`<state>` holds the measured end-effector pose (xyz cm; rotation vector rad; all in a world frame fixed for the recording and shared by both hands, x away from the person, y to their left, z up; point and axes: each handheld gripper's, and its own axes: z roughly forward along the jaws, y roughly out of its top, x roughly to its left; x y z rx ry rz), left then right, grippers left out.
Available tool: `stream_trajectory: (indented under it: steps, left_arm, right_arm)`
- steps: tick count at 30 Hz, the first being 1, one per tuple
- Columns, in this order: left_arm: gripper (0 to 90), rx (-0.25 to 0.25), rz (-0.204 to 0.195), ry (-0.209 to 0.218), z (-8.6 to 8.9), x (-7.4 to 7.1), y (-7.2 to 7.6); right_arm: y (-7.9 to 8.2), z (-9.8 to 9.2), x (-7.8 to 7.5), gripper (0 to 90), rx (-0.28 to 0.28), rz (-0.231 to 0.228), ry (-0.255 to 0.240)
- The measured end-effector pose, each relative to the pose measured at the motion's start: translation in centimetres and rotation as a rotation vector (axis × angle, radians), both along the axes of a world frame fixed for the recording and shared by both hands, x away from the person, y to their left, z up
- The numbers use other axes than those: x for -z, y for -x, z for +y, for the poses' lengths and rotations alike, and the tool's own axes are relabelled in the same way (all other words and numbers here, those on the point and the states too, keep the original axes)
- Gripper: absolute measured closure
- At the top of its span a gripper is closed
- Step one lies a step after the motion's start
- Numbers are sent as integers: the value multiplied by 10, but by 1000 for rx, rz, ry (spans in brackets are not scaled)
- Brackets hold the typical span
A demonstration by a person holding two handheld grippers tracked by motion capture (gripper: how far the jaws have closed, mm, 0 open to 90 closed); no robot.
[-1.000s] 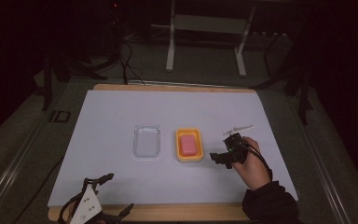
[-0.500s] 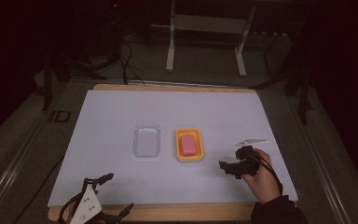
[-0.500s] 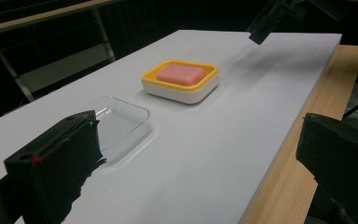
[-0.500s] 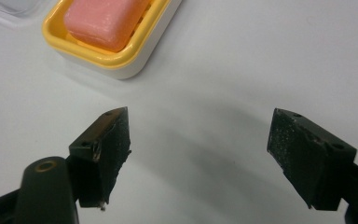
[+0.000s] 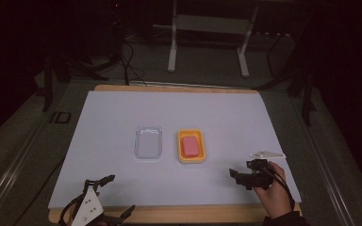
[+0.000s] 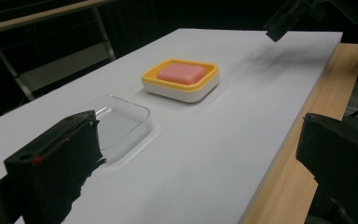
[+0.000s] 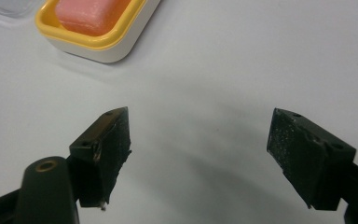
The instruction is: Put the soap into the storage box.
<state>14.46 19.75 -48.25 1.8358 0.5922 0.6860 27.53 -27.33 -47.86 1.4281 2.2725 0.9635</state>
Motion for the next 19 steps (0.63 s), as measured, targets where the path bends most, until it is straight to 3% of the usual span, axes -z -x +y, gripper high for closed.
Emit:
stream_trajectory:
  steps: [19]
  left_arm:
    - [5, 7, 5, 1, 0, 0, -1]
  right_arm:
    - [2, -6, 8, 209, 19, -18, -35]
